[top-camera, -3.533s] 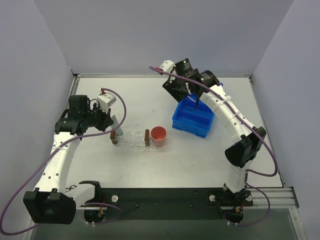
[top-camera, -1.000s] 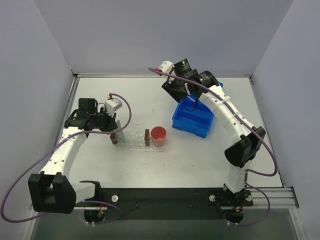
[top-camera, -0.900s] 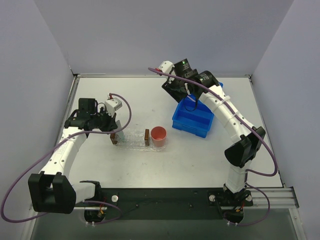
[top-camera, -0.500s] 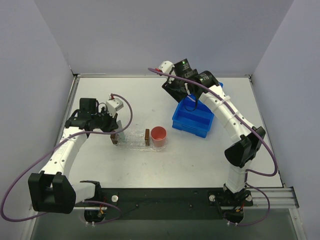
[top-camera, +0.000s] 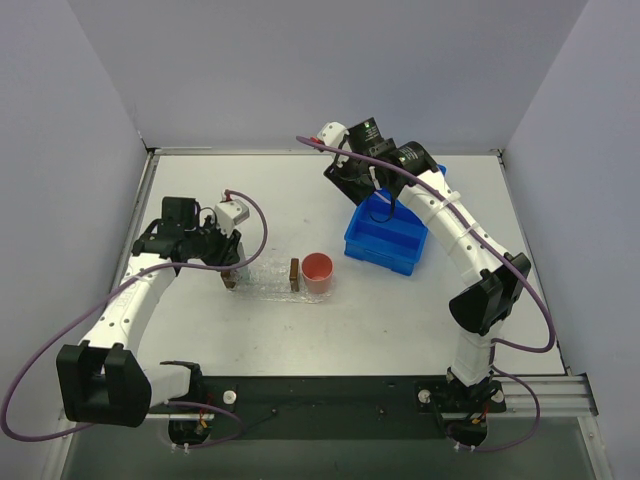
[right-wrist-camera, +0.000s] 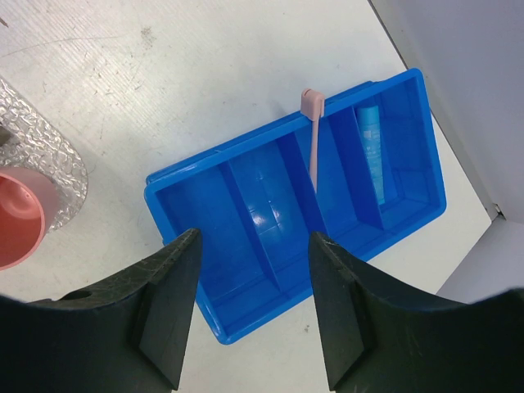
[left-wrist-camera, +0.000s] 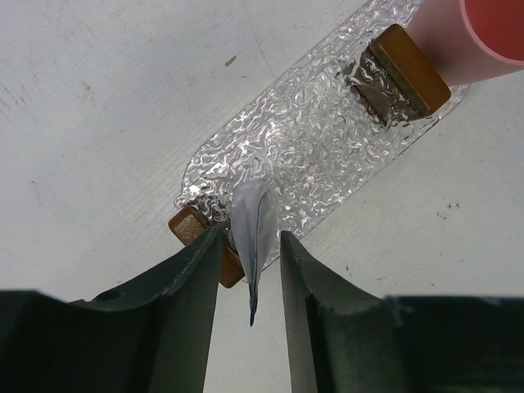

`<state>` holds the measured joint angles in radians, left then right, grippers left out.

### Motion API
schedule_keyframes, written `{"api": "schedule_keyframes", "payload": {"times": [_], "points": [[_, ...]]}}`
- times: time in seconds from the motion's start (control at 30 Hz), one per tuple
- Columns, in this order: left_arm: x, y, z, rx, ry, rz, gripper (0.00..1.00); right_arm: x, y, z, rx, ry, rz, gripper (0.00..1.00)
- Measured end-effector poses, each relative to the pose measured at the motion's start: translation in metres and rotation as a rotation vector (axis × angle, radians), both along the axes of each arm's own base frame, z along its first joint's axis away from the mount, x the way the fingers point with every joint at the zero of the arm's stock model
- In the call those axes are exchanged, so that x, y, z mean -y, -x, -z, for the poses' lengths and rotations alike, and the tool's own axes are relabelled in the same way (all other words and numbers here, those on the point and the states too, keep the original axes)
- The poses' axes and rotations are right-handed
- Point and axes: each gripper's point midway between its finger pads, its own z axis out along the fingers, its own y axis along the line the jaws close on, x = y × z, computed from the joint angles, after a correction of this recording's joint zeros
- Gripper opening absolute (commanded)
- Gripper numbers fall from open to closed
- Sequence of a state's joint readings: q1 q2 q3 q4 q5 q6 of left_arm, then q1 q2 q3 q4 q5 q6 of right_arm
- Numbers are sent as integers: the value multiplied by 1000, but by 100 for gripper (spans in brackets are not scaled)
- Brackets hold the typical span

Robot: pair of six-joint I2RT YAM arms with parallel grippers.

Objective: Prepare toiletry sets of a toothbrush and toothpaste on the tray

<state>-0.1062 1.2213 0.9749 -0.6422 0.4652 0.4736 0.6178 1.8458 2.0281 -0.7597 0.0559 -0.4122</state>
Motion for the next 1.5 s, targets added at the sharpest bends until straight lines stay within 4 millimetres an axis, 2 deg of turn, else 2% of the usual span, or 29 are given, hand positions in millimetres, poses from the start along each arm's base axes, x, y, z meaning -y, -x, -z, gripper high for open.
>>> {"api": "schedule_keyframes", "payload": {"times": [0.27,0.3,0.4,0.63,0.7,0.73,0.77,0.8,0.87,0.93,1.03,1.23,1.4,1.5], "points": [[-5,1,2,-7,-27,-13,58,0,0,0,-1,0,0,50],[-6,1,1,-7,-30,-15,62,0,0,0,-1,0,0,50],[-7,0,-5,2,-34,-22,65,0,0,0,-1,-1,1,50],[-6,-7,-37,81,-19,-31,75,0,0,0,-3,-6,7,54],[-5,-6,-44,94,-14,-31,76,1,0,0,-4,-9,12,57],[-5,-5,-48,97,-12,-31,82,2,-1,0,-5,-11,16,59],[-5,-5,-53,104,-8,-30,83,2,-1,1,-7,-15,20,61],[-5,-5,-56,109,-6,-29,85,3,-2,1,-8,-17,22,67],[-3,-6,-67,121,7,-35,87,6,-3,1,-11,-23,33,71],[-1,-9,-80,141,26,-44,88,11,-6,2,-15,-28,50,72],[2,-13,-100,168,60,-64,89,20,-15,9,-34,-34,85,73],[6,-19,-139,218,132,-114,90,40,-47,43,-98,-34,173,72],[8,-21,-152,229,169,-142,90,66,-78,70,-144,-56,276,71],[7,-23,-153,227,176,-162,90,81,-97,78,-147,-81,338,71]]}}
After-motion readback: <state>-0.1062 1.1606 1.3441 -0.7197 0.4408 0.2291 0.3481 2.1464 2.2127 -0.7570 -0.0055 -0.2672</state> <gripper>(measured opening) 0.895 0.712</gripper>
